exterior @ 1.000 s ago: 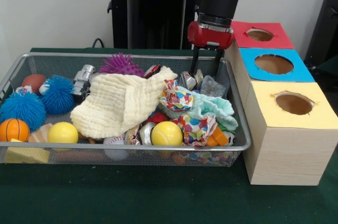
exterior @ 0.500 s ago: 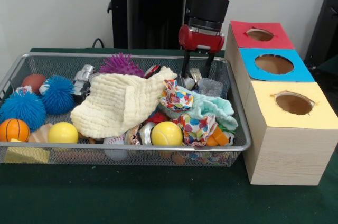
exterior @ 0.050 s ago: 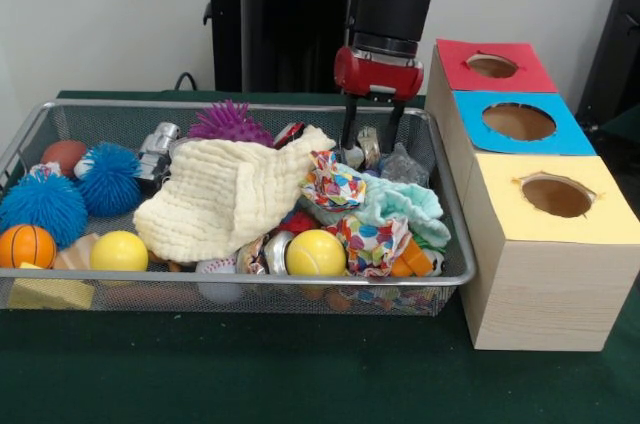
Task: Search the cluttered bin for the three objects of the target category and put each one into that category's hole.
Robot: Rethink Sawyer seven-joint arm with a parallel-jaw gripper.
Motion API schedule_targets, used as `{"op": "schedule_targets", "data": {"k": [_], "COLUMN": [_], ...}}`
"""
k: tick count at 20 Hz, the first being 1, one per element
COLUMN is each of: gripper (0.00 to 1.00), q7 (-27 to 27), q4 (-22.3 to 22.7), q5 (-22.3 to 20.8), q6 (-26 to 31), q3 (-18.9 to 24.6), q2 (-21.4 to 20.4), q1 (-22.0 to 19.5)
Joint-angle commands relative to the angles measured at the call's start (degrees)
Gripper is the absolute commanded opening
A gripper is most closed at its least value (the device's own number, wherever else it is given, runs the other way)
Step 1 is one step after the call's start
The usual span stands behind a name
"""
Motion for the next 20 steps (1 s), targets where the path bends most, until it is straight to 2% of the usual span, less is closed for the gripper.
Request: {"op": "schedule_targets", "data": {"k": [1, 7, 11, 13, 17, 20], "gripper": [1.0, 1.0, 1.0, 1.0, 1.0, 1.0], "q7": [3.45, 2.03, 1.4, 1.34, 2.45, 2.36], "q4": [-3.19, -2.67, -2.77, -3.31, -5.66, -6.66], "q5": [-1.4, -0.17, -0.11, -1.04, -2.8, -3.66], "q6": [7.77, 13.92, 16.33, 15.41, 9.46, 6.96], "q3": [10.99, 15.73, 17.28, 16.78, 13.26, 11.42], "q2": [-6.3, -10.23, -11.28, -10.12, -3.34, -0.12], "q1": [-3.8, -6.0, -6.74, -6.47, -5.04, -4.35]}}
